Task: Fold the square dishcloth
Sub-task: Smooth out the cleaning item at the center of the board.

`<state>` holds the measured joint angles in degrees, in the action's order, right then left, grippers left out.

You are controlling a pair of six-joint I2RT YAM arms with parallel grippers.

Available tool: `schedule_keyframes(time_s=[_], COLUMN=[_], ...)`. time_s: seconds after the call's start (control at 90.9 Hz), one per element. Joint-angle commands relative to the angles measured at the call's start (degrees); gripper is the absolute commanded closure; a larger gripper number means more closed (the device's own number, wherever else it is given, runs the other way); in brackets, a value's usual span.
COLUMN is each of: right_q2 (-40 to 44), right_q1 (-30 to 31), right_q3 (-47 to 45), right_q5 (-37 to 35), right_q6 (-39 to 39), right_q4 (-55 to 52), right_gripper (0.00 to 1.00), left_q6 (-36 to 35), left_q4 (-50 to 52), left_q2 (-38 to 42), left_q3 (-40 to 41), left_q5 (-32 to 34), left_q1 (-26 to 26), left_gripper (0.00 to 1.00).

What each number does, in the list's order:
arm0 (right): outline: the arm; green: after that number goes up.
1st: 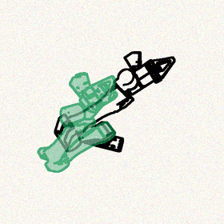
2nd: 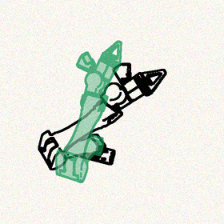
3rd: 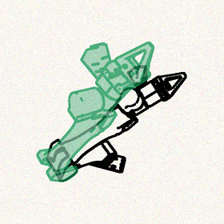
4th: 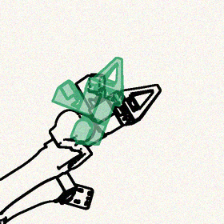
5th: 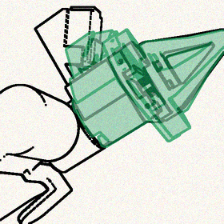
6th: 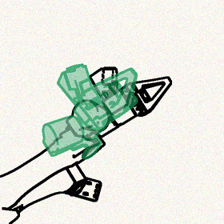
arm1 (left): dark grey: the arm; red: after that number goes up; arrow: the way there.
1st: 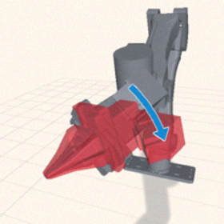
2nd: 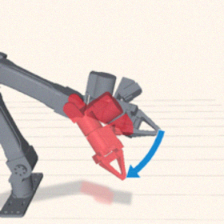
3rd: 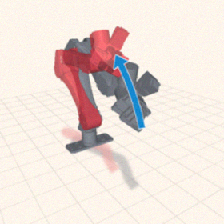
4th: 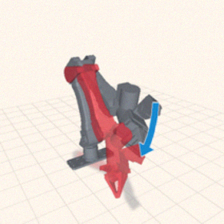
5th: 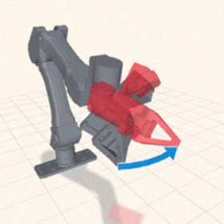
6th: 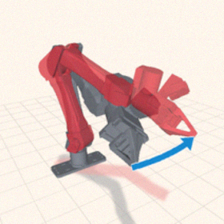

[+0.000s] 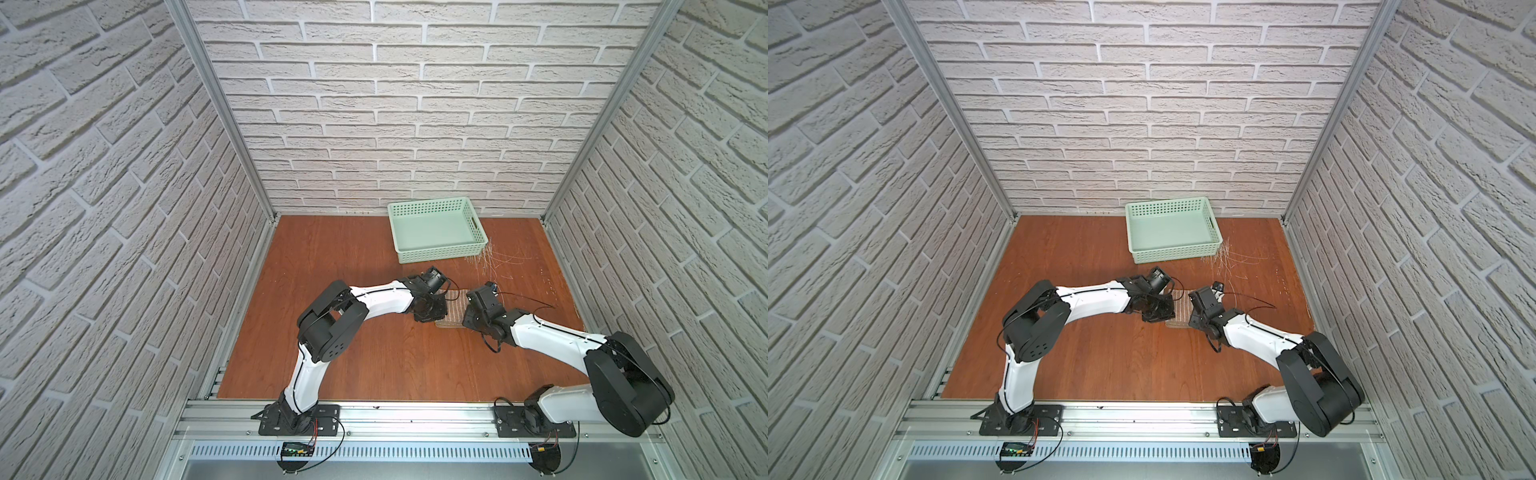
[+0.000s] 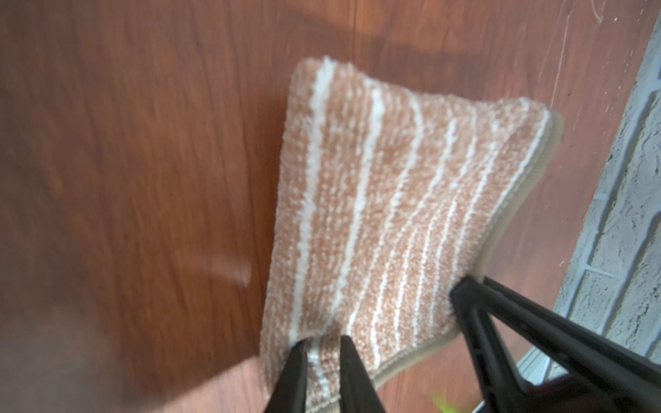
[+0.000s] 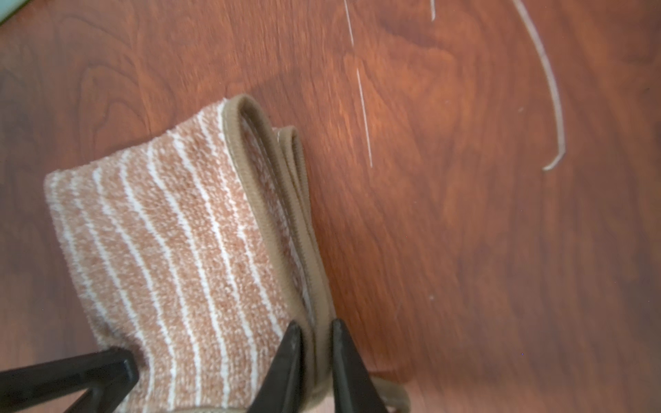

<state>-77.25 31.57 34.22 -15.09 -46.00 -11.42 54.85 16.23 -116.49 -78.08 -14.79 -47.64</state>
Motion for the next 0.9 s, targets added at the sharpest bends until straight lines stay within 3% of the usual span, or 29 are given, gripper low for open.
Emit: schedule_keyframes(time_s=[0.0, 0.176, 0.341, 0.616, 0.891], right_q2=[4.1, 9.1, 10.4, 7.6, 0.3], right_q1=[0.3, 0.3, 0.3, -0.1, -3.7], right_q3=[2.0, 3.9, 7.7, 8.9, 13.3], right_q5=[-3.6, -4.5, -4.5, -4.4, 3.1], right_q6=[0.1, 1.3, 2.6, 3.5, 6.1], right_q4=[-5.8, -9.9, -12.5, -11.6, -7.7], right_gripper=[0.74, 0.72, 0.72, 0.79, 0.81], left_q6=[-1.6, -2.5, -2.7, -2.3, -3.0], left_q4=[0.8, 2.1, 2.8, 2.6, 3.1], left_q2=[2.8, 4.2, 4.1, 3.6, 0.4], left_q3=[0.6, -1.7, -3.4, -5.0, -9.9], left_q5=[0.8, 1.0, 1.4, 2.8, 5.5], left_q1=[0.4, -0.3, -0.8, -0.5, 1.9], left_gripper=[0.77, 0.70, 0.69, 0.73, 0.75])
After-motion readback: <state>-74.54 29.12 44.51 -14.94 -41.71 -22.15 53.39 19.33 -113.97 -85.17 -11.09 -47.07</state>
